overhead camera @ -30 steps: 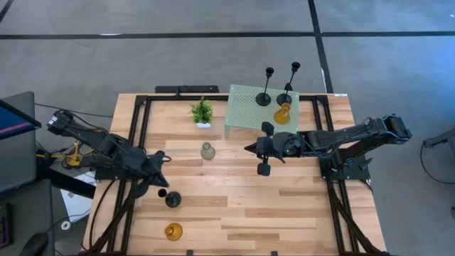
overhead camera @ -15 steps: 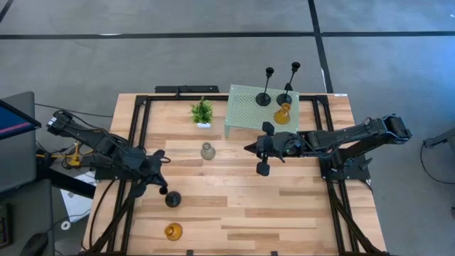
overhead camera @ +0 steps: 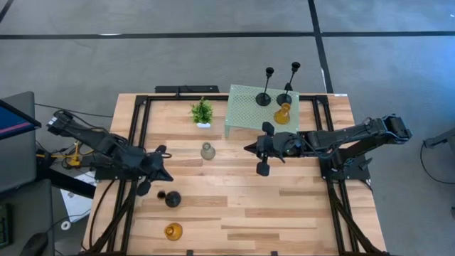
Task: Pick & Place candle stick holders
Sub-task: Put the middle black metal candle holder on the shelf
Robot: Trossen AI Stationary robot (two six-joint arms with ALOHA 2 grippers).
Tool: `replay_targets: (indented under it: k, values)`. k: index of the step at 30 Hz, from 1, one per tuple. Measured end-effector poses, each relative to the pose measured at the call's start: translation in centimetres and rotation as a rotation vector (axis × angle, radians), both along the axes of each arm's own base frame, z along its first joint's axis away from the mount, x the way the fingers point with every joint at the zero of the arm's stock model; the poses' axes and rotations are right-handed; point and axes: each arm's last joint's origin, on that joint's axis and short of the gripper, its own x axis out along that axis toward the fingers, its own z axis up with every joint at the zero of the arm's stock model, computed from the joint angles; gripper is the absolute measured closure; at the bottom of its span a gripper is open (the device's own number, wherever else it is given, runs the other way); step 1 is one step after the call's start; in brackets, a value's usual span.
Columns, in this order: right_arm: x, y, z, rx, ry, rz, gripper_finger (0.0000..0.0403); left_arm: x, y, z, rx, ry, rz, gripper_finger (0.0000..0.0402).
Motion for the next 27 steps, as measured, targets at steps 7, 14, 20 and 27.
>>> replay_targets:
  k: [7, 14, 20, 27]
  values:
    - [0.0, 0.0, 0.0, 0.0, 0.002, 0.0, 0.0403, 0.9, -0.5, 1.1, 0.026, -0.136, -0.02, 0.0399]
    - [0.0, 0.1, -0.1, 0.01, 0.012, 0.021, 0.0403, 0.6, 0.2, -0.3, 0.124, -0.015, 0.135, 0.0399]
    - [-0.1, 0.1, -0.2, 0.009, 0.022, 0.022, 0.0403, 0.1, 0.5, -1.4, 0.098, 0.125, 0.185, 0.0399]
    - [-0.1, 0.1, -0.2, 0.008, 0.03, 0.023, 0.0403, -0.7, 0.7, -2.7, 0.039, 0.329, 0.193, 0.0399]
